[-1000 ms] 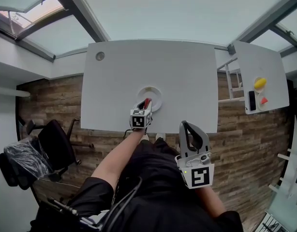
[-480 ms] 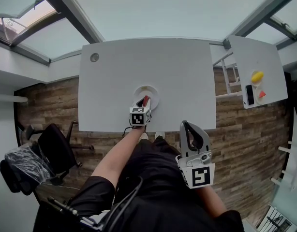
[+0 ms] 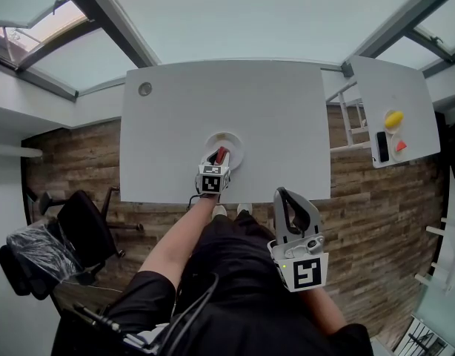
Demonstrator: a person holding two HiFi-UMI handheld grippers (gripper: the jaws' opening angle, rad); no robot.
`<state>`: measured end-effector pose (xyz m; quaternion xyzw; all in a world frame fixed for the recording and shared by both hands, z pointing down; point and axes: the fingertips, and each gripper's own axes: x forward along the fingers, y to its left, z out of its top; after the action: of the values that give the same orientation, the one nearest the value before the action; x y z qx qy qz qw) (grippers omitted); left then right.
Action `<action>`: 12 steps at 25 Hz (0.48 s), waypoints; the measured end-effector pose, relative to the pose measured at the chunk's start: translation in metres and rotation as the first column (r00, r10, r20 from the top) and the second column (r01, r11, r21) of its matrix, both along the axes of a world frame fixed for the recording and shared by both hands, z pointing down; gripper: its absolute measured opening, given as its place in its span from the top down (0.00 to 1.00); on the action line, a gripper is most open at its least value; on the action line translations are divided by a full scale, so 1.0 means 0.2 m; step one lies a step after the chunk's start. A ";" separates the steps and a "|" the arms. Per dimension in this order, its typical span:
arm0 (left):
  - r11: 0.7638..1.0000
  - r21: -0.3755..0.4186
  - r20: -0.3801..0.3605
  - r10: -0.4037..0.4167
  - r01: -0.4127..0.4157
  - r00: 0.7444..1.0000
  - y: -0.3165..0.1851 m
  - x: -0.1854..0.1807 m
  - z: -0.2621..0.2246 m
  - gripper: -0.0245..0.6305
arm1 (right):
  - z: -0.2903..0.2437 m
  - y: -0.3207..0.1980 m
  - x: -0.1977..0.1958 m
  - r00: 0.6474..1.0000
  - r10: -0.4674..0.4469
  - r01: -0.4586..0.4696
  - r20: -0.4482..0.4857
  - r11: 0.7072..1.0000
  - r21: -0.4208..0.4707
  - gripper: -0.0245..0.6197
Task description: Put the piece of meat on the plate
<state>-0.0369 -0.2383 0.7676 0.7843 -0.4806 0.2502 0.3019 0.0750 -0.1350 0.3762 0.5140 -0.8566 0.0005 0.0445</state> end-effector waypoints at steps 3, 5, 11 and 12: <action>1.000 0.001 0.008 -0.010 0.010 1.000 -0.01 -0.02 0.02 0.81 | 0.00 0.00 0.00 1.000 0.011 -0.011 0.000 1.000 0.007 0.96; 1.000 0.005 0.015 -0.024 0.024 1.000 -0.01 -0.03 0.02 0.79 | -0.01 0.01 0.01 1.000 0.019 -0.019 -0.003 1.000 0.015 0.96; 1.000 -0.008 0.035 -0.008 0.008 0.999 -0.02 -0.05 0.05 0.72 | -0.02 0.00 0.03 1.000 0.024 -0.024 -0.002 0.999 0.023 0.96; 1.000 -0.006 0.039 -0.005 0.005 0.999 -0.02 -0.05 0.05 0.70 | -0.03 0.00 0.02 1.000 0.023 -0.023 -0.001 0.999 0.024 0.96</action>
<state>-0.0462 -0.2420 0.7773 0.7772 -0.4877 0.2662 0.2954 0.0800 -0.1346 0.3711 0.5243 -0.8506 -0.0096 0.0387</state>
